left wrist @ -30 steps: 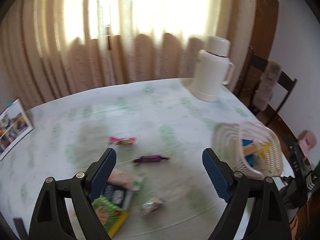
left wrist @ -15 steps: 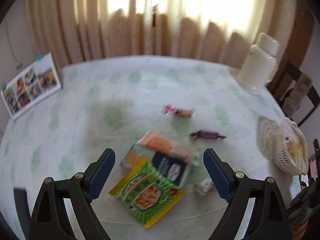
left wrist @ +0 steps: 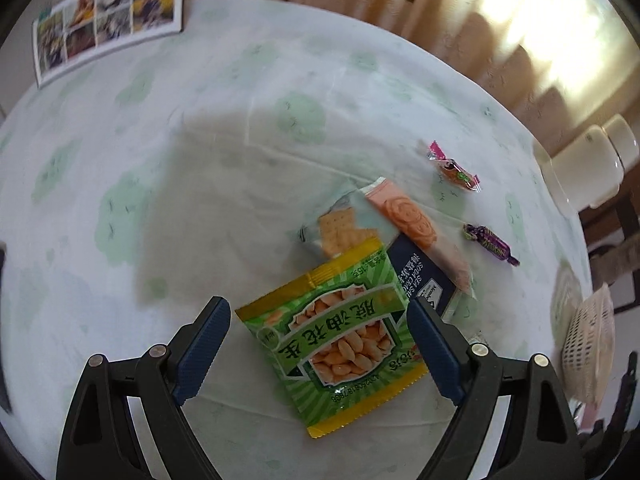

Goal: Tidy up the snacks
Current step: 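Grasp the green peanut bag with the left tool and lift it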

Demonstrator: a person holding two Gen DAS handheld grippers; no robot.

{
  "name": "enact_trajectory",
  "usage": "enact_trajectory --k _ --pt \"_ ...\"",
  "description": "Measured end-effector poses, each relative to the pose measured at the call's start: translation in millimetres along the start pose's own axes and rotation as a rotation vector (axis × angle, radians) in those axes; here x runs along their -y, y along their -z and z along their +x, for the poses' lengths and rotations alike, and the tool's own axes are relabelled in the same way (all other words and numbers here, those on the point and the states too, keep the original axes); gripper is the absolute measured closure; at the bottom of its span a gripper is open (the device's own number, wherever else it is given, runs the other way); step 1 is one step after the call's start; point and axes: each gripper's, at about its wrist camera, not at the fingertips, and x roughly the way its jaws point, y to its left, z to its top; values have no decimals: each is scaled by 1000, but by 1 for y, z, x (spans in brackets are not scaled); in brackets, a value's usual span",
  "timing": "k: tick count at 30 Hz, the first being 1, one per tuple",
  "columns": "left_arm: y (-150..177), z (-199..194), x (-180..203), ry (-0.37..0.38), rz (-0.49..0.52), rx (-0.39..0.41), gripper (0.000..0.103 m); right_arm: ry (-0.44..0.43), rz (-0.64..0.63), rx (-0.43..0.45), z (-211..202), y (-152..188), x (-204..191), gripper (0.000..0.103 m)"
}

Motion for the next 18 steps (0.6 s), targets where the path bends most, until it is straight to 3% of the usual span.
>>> enact_trajectory --k 3,9,13,18 --pt "1 4 -1 44 -44 -20 16 -8 6 2 -2 0 1 34" --pt "1 13 13 29 -72 -21 14 -29 27 1 -1 0 5 33" --pt "5 18 25 -11 -28 -11 13 -42 38 0 -1 0 7 33" --pt "7 12 26 11 29 -3 13 -55 41 -5 0 0 7 33"
